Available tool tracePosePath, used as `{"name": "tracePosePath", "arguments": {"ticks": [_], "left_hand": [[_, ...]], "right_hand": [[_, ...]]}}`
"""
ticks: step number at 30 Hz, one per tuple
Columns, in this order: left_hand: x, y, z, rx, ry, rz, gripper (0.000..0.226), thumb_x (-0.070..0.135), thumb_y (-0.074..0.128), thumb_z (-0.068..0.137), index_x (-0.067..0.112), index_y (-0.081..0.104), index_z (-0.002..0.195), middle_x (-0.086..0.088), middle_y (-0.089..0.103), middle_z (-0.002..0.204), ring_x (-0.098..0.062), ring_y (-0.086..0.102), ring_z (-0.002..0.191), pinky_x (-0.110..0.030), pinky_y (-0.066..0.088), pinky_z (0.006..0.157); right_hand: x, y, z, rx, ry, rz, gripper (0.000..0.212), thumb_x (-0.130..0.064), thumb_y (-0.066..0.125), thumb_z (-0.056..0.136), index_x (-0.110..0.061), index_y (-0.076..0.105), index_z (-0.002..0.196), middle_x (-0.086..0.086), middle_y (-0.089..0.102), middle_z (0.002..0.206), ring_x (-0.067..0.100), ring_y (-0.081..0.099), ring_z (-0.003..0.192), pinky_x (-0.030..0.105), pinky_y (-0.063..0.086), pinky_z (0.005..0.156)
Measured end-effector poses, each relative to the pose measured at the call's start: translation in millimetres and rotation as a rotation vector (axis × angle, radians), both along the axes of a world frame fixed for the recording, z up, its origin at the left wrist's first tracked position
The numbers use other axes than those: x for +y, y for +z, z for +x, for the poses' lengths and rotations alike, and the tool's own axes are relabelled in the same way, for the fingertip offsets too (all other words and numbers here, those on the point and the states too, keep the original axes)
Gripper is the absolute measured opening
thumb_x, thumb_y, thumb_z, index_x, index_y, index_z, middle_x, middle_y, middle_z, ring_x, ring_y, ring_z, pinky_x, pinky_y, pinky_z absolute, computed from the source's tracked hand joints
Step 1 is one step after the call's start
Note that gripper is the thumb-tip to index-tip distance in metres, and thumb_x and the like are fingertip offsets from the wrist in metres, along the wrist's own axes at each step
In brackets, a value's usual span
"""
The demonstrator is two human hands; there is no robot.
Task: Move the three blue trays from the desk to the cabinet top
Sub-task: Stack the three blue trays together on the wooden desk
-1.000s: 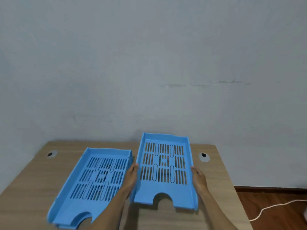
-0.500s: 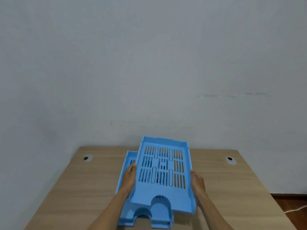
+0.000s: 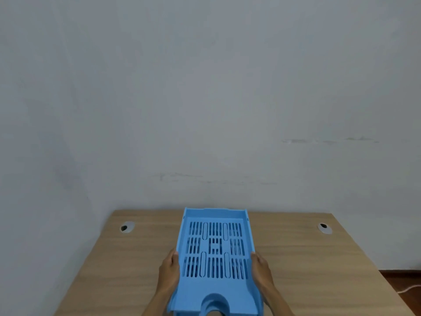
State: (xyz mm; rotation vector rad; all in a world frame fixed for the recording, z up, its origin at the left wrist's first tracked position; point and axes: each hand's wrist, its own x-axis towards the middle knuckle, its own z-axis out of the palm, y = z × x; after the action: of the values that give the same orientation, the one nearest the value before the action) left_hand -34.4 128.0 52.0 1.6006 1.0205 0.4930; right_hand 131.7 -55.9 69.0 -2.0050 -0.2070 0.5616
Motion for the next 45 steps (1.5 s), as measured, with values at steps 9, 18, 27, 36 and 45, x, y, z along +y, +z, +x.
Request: {"name": "tracePosePath", "arguments": {"ticks": [9, 18, 27, 36, 45], "left_hand": [[12, -7, 17, -0.023, -0.025, -0.015, 0.035, 0.024, 0.031, 0.106, 0.018, 0.063, 0.115, -0.009, 0.072, 0.1, -0.024, 0.07, 0.087, -0.037, 0.057, 0.076], [7, -9, 17, -0.026, -0.031, -0.062, 0.034, 0.029, 0.029, 0.106, 0.017, 0.061, 0.104, -0.014, 0.07, 0.095, -0.035, 0.07, 0.086, -0.051, 0.06, 0.08], [13, -17, 15, -0.045, -0.014, -0.082, 0.034, 0.024, 0.03, 0.106, 0.016, 0.054, 0.129, -0.008, 0.065, 0.12, -0.025, 0.064, 0.11, -0.047, 0.051, 0.1], [14, -26, 15, -0.03, -0.001, -0.129, 0.045, 0.036, 0.028, 0.105, 0.019, 0.041, 0.146, -0.004, 0.049, 0.147, -0.025, 0.048, 0.133, -0.05, 0.036, 0.115], [14, -21, 0, -0.137, -0.113, -0.577, 0.061, 0.057, 0.033, 0.098, 0.01, 0.063, 0.124, -0.023, 0.072, 0.114, -0.041, 0.069, 0.103, -0.051, 0.057, 0.09]], "right_hand": [[0, -15, 22, 0.005, 0.034, -0.016, 0.047, -0.025, 0.027, 0.105, -0.008, 0.032, 0.149, 0.011, 0.036, 0.155, 0.028, 0.035, 0.141, 0.042, 0.026, 0.118], [0, -14, 26, 0.051, 0.056, 0.028, 0.047, -0.027, 0.03, 0.105, -0.009, 0.033, 0.148, 0.011, 0.034, 0.155, 0.028, 0.033, 0.142, 0.043, 0.026, 0.118], [6, -18, 36, 0.07, 0.112, 0.061, 0.048, -0.026, 0.03, 0.105, -0.008, 0.029, 0.149, 0.011, 0.031, 0.157, 0.027, 0.03, 0.144, 0.041, 0.023, 0.118], [1, -26, 36, 0.106, 0.124, 0.121, 0.05, -0.031, 0.029, 0.105, -0.009, 0.029, 0.15, 0.009, 0.03, 0.157, 0.026, 0.028, 0.145, 0.04, 0.022, 0.118], [-9, -39, 48, 0.419, 0.142, 0.213, 0.06, -0.062, 0.045, 0.09, -0.017, 0.061, 0.125, 0.016, 0.069, 0.12, 0.035, 0.067, 0.108, 0.055, 0.049, 0.1]]}}
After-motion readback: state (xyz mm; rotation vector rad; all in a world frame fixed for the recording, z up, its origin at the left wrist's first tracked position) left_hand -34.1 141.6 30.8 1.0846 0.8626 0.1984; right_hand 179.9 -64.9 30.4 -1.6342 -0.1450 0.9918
